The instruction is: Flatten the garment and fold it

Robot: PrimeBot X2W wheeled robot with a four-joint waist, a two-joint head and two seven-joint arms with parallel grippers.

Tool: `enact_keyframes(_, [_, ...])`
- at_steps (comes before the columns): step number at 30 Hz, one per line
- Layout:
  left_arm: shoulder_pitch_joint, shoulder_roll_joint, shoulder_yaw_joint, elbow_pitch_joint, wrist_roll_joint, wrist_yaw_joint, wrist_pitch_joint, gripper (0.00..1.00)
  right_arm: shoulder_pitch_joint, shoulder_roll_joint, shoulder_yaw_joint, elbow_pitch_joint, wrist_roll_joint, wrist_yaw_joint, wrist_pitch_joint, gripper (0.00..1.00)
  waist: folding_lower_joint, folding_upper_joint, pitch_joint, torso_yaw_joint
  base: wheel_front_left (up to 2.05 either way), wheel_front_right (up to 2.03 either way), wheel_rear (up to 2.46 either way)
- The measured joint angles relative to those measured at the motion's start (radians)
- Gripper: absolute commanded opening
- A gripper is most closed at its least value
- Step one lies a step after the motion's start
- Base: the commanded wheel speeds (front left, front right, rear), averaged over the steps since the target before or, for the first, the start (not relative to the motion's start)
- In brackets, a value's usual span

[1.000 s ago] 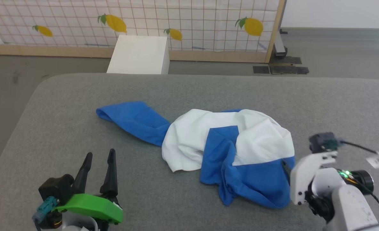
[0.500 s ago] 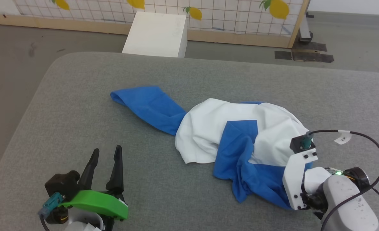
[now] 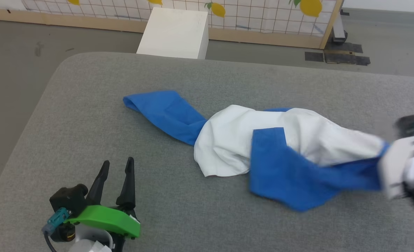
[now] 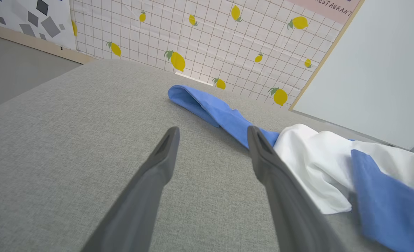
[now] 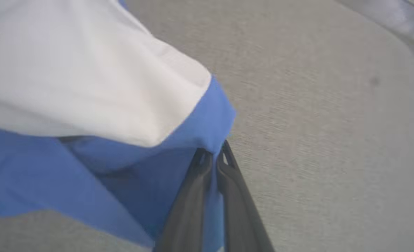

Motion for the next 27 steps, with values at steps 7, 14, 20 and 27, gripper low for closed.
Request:
enact_keyframes(7, [-0.029,0.001,-0.005,0.001,0.000,-0.004,0.001,1.00,-0.056,-0.114,-0.250,0.100,-0.138,0.000,0.027,0.00,0.0000,0.0000,0.034,0.009,0.00,0.00,0.00])
enact_keyframes(14, [-0.052,0.001,-0.008,0.021,0.000,-0.012,0.001,1.00,-0.057,0.002,-0.430,0.190,-0.265,0.000,-0.035,1.00,0.0001,0.0000,0.067,0.032,0.00,0.00,0.00])
enact_keyframes(20, [-0.053,0.001,-0.012,0.031,-0.003,-0.012,0.010,1.00,-0.093,0.079,-0.493,0.132,-0.239,0.000,-0.206,1.00,0.0001,0.0000,0.041,0.025,0.00,0.00,0.00])
enact_keyframes(27, [-0.047,-0.004,-0.015,0.045,-0.019,-0.005,0.027,1.00,-0.043,0.193,-0.465,-0.041,-0.114,0.000,-0.447,1.00,0.0001,0.0000,-0.019,-0.012,0.00,0.00,0.00])
